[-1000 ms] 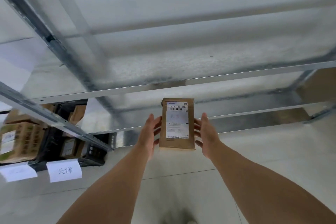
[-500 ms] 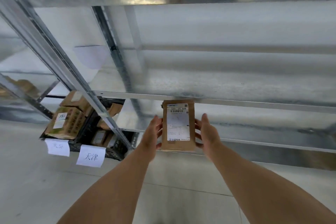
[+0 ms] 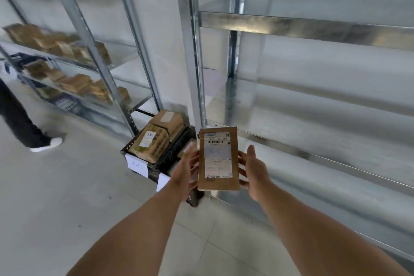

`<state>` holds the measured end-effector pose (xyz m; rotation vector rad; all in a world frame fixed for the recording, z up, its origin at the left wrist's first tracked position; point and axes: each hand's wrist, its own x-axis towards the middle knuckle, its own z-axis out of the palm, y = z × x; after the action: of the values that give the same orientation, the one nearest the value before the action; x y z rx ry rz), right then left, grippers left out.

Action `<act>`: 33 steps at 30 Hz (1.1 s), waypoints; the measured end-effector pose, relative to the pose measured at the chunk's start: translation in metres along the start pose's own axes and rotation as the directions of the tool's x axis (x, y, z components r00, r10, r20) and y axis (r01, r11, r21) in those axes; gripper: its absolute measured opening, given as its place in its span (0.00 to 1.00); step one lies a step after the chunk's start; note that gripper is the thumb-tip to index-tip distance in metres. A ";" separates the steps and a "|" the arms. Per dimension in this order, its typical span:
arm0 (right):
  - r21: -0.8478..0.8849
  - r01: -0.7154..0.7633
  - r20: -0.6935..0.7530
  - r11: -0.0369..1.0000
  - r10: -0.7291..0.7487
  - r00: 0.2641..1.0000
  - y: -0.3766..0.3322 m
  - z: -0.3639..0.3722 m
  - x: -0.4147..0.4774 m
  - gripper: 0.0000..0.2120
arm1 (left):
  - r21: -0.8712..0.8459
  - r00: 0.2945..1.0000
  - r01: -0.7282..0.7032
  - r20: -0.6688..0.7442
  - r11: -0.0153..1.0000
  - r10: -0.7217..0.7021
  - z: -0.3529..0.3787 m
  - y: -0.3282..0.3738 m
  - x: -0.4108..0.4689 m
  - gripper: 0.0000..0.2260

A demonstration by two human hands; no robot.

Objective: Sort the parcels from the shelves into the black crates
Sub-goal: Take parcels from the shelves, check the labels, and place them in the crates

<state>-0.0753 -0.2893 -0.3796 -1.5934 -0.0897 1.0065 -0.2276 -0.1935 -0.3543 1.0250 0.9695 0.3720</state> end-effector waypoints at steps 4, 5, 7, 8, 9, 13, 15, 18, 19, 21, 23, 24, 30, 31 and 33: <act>0.006 0.005 0.033 1.000 -0.005 0.999 -0.009 0.092 0.016 0.28 | 0.000 0.999 -0.020 -0.026 1.000 0.020 -0.082 0.035 0.018 0.22; 0.011 0.006 0.042 1.000 -0.006 0.999 -0.011 0.114 0.019 0.28 | 0.007 0.999 -0.019 -0.033 1.000 0.019 -0.101 0.044 0.023 0.23; 0.009 0.019 0.075 1.000 -0.019 0.997 -0.013 0.154 0.026 0.28 | 0.000 0.998 -0.032 -0.053 0.999 0.032 -0.138 0.061 0.032 0.25; 0.005 0.023 0.095 1.000 -0.023 0.995 -0.014 0.173 0.028 0.28 | -0.002 0.997 -0.047 -0.065 0.999 0.047 -0.154 0.070 0.037 0.25; -0.002 0.019 0.110 1.000 -0.019 0.994 -0.014 0.192 0.032 0.27 | 0.003 0.995 -0.059 -0.077 0.998 0.059 -0.170 0.077 0.040 0.24; -0.058 -0.011 0.115 0.998 0.017 0.993 -0.008 0.253 0.044 0.27 | 0.025 0.990 -0.051 -0.129 0.998 0.054 -0.221 0.092 0.058 0.22; -0.068 -0.011 0.132 0.998 0.019 0.991 -0.008 0.279 0.053 0.27 | 0.032 0.983 -0.036 -0.177 0.999 0.041 -0.241 0.096 0.069 0.22; -0.112 -0.019 0.143 0.994 0.035 0.989 -0.015 0.315 0.076 0.27 | 0.008 0.977 -0.016 -0.212 1.000 0.017 -0.267 0.106 0.091 0.21; -0.129 -0.015 0.146 0.992 0.034 0.989 -0.018 0.326 0.085 0.27 | 0.007 0.977 -0.010 -0.214 1.000 0.011 -0.275 0.109 0.100 0.21; -0.142 -0.018 0.149 0.990 0.039 0.988 -0.025 0.349 0.109 0.29 | 0.015 0.974 -0.013 -0.226 1.000 0.016 -0.291 0.117 0.121 0.19; -0.142 -0.031 0.182 0.989 0.057 0.982 -0.037 0.373 0.134 0.29 | 0.008 0.965 -0.022 -0.260 1.000 0.024 -0.308 0.130 0.150 0.21; -0.142 -0.043 0.199 0.989 0.071 0.977 -0.043 0.383 0.144 0.27 | 0.013 0.961 -0.024 -0.273 1.000 0.027 -0.314 0.137 0.162 0.21; -0.146 -0.110 0.259 0.983 0.146 0.955 -0.077 0.457 0.219 0.27 | 0.068 0.948 0.002 -0.316 0.998 0.020 -0.353 0.190 0.243 0.19; -0.146 -0.119 0.263 0.982 0.154 0.952 -0.082 0.469 0.232 0.27 | 0.081 0.944 -0.001 -0.328 0.997 0.027 -0.360 0.201 0.254 0.19; -0.156 -0.149 0.259 0.976 0.186 0.948 -0.089 0.492 0.251 0.25 | 0.068 0.935 0.008 -0.353 0.998 0.017 -0.376 0.217 0.274 0.19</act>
<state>-0.1912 0.2571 -0.4111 -1.5950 -0.2169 1.3757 -0.3494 0.3049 -0.3709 1.0418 1.3109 0.5434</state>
